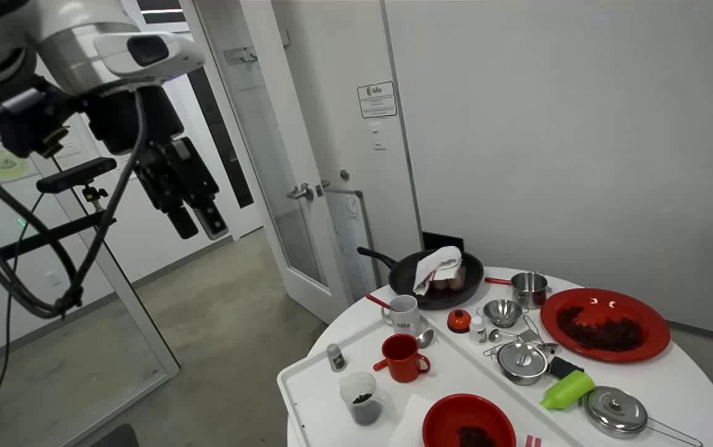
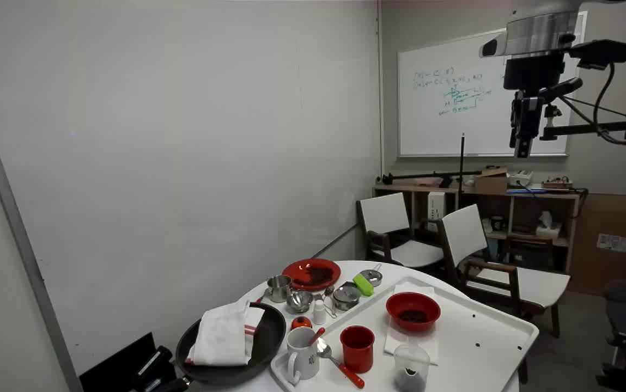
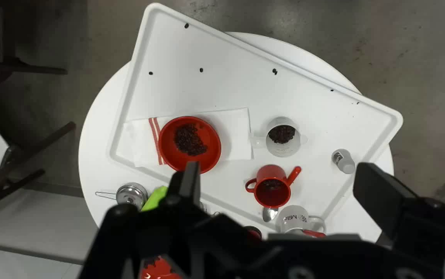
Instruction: Pour some of the contents from the jug into the red bowl, pour the contents in the red cup into the red bowl then pour some of the contents from the jug into the red bowl
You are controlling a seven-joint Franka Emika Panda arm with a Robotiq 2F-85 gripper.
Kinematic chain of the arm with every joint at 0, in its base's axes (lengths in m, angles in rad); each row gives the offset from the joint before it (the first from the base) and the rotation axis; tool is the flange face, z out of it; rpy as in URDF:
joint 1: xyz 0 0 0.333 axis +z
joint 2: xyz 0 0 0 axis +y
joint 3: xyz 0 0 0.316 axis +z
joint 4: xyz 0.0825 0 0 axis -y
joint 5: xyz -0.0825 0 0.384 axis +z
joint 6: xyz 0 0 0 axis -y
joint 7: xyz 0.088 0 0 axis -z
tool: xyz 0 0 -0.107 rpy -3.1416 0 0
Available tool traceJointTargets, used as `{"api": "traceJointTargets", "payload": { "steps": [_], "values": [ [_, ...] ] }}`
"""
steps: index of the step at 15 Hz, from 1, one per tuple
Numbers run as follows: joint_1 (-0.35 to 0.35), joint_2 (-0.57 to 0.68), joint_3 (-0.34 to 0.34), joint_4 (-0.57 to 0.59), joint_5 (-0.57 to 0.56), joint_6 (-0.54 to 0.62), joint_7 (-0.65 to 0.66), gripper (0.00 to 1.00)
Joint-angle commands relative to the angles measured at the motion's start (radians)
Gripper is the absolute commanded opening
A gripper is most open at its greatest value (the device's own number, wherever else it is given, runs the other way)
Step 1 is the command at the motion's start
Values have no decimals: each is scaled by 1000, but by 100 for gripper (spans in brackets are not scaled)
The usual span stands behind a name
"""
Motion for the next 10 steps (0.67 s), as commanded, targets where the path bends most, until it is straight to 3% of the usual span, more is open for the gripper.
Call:
{"api": "traceJointTargets", "payload": {
  "steps": [1,8,10],
  "values": [
    [8,0,-6,3,-3,-4,3,100],
    [8,0,-6,4,-3,-4,3,100],
    [-25,21,18,9,-1,27,141,100]
  ]
}}
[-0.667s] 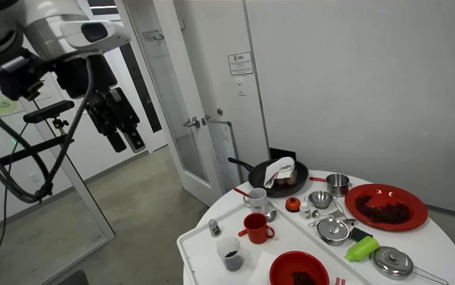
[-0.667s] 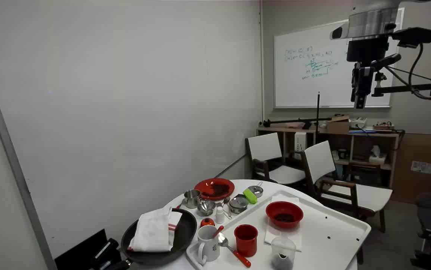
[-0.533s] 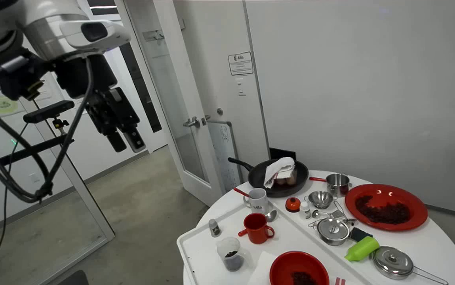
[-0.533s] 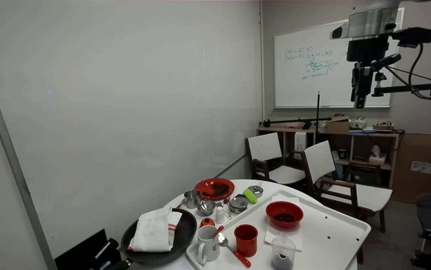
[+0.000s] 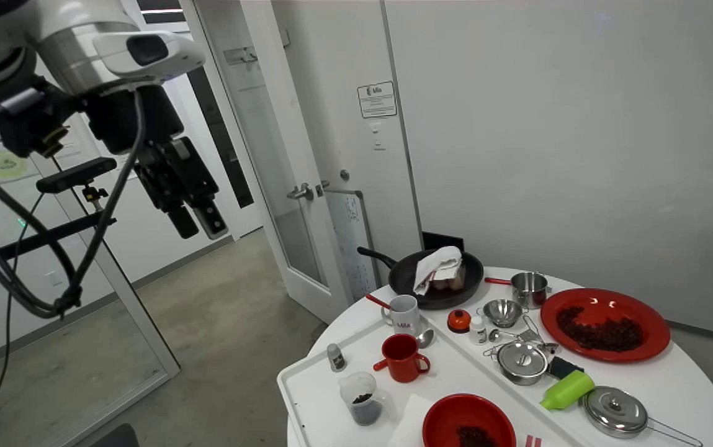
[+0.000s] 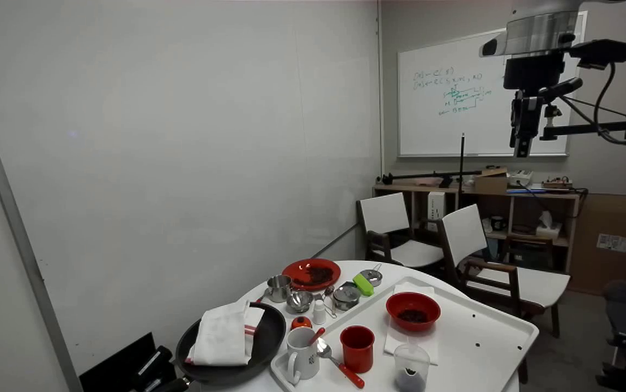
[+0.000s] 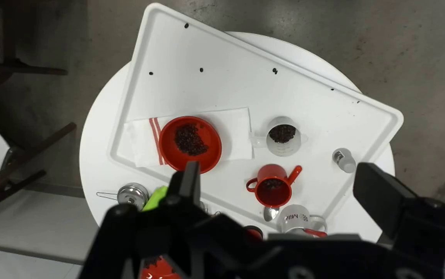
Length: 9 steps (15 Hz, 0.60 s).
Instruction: Pour some of the contents from the jug into the red bowl, pour the contents in the red cup into the red bowl then pour some of the contents from the jug into the red bowl
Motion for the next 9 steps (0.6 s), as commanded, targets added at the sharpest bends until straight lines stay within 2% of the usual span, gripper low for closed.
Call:
{"api": "traceJointTargets", "payload": {
  "steps": [1,9],
  "values": [
    [-30,26,18,9,8,39,174,100],
    [-99,206,57,66,16,130,581,100]
  ]
}}
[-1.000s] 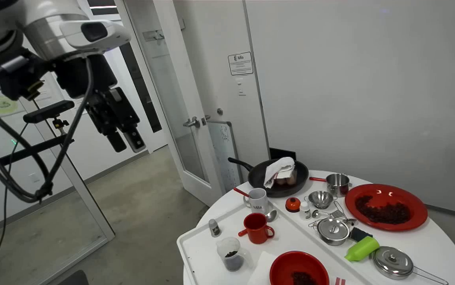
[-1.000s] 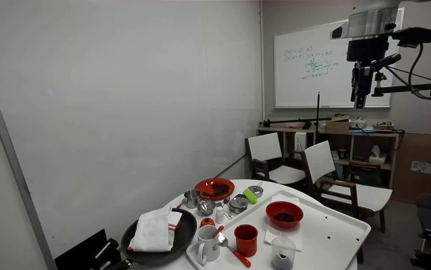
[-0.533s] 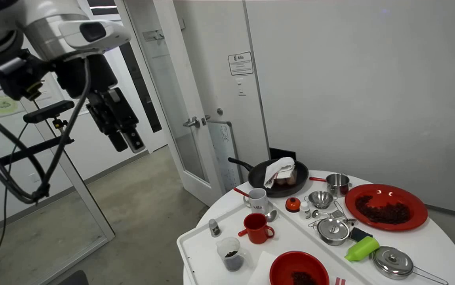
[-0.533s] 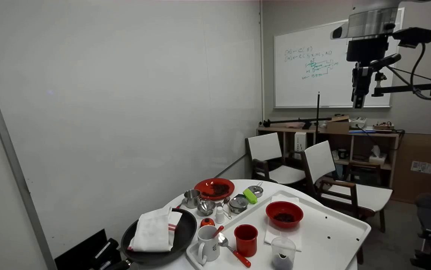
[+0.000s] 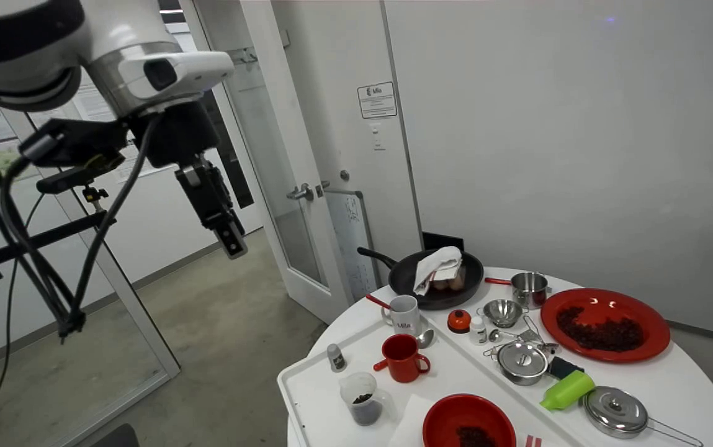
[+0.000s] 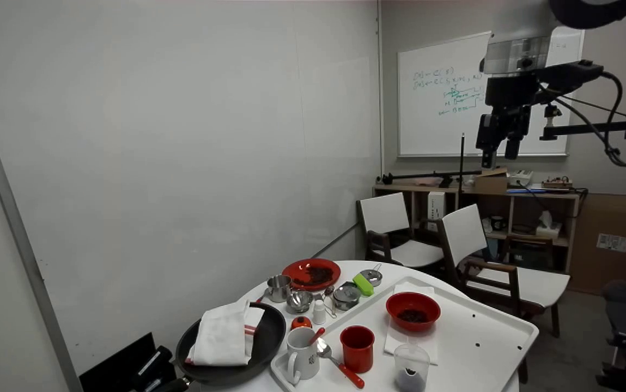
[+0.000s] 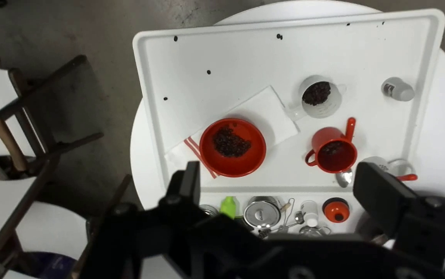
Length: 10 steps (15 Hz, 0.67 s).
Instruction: Pour some of the contents from the jug into the red bowl, pour the contents in the red cup into the red bowl then pour some of the contents from the jug into the red bowl
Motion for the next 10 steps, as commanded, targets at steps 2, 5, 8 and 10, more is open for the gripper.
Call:
{"api": "traceJointTargets", "payload": {
  "steps": [2,5,8,10],
  "values": [
    [-46,173,54,49,-5,104,277,100],
    [-65,325,64,73,-53,230,475,100],
    [-58,469,34,135,-107,260,657,100],
    [-38,559,-1,195,-108,224,746,100]
  ]
}}
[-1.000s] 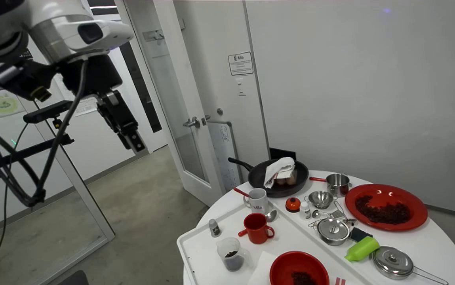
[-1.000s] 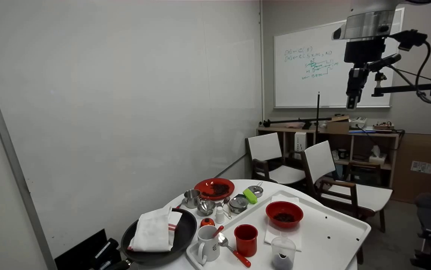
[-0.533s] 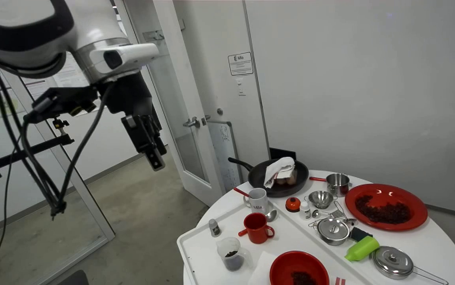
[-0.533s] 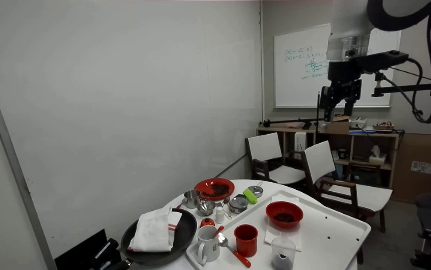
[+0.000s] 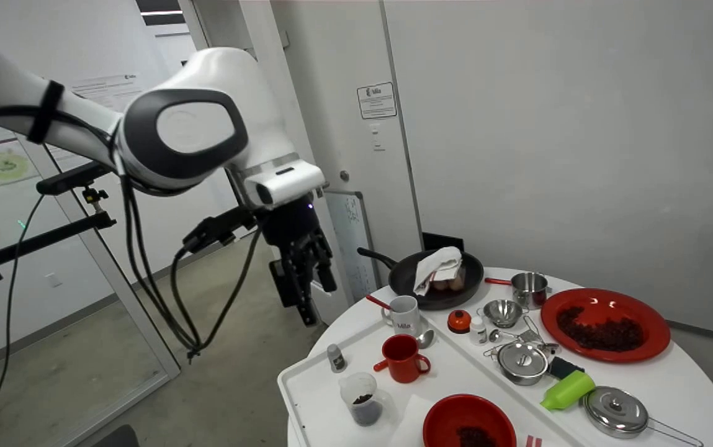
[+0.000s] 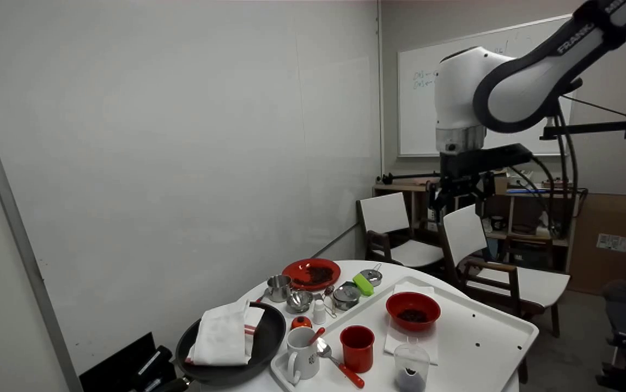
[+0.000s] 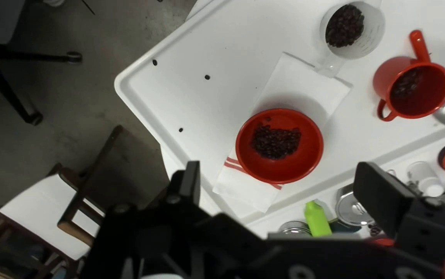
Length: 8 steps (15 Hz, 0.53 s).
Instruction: Pour some of the contents from the jug into the red bowl, pour the contents in the red cup into the red bowl then pour some of the contents from the jug into the red bowl
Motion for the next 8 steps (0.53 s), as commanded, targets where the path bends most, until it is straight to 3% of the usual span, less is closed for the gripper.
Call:
{"api": "traceJointTargets", "payload": {
  "steps": [1,3,8],
  "values": [
    [30,189,-53,146,-12,-51,169,100],
    [52,271,-77,199,23,-75,162,100],
    [66,398,-54,259,211,-31,-157,100]
  ]
}}
